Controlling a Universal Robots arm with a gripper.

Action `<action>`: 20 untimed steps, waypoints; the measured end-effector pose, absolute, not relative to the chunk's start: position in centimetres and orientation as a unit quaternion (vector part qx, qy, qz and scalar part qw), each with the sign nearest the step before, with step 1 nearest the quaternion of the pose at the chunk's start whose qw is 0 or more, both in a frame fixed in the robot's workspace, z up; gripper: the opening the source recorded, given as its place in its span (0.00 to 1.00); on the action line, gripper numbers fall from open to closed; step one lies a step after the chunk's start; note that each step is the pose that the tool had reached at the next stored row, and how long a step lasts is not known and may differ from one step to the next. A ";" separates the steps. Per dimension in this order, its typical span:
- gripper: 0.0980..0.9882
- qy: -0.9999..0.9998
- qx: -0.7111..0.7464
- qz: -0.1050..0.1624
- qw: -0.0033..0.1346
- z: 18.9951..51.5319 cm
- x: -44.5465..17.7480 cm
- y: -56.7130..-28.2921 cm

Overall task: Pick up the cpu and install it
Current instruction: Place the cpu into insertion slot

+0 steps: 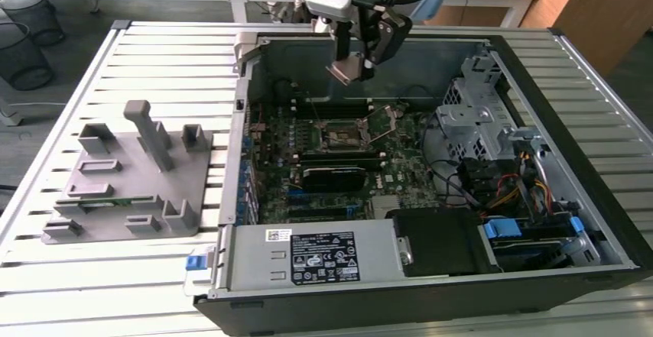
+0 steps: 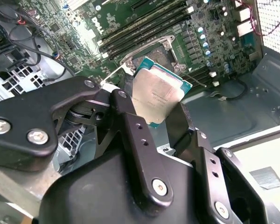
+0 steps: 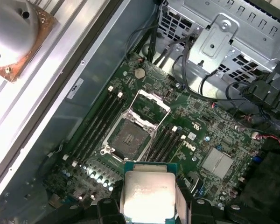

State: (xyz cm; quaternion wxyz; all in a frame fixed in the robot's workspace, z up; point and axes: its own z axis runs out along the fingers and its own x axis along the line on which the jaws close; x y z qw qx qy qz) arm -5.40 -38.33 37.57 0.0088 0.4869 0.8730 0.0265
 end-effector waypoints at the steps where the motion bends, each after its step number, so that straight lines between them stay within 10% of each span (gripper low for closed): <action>1: 0.48 0.871 0.490 0.026 0.009 37.6 -5.4 -38.3; 20: 0.48 0.844 0.535 0.026 0.011 37.5 -5.4 -37.2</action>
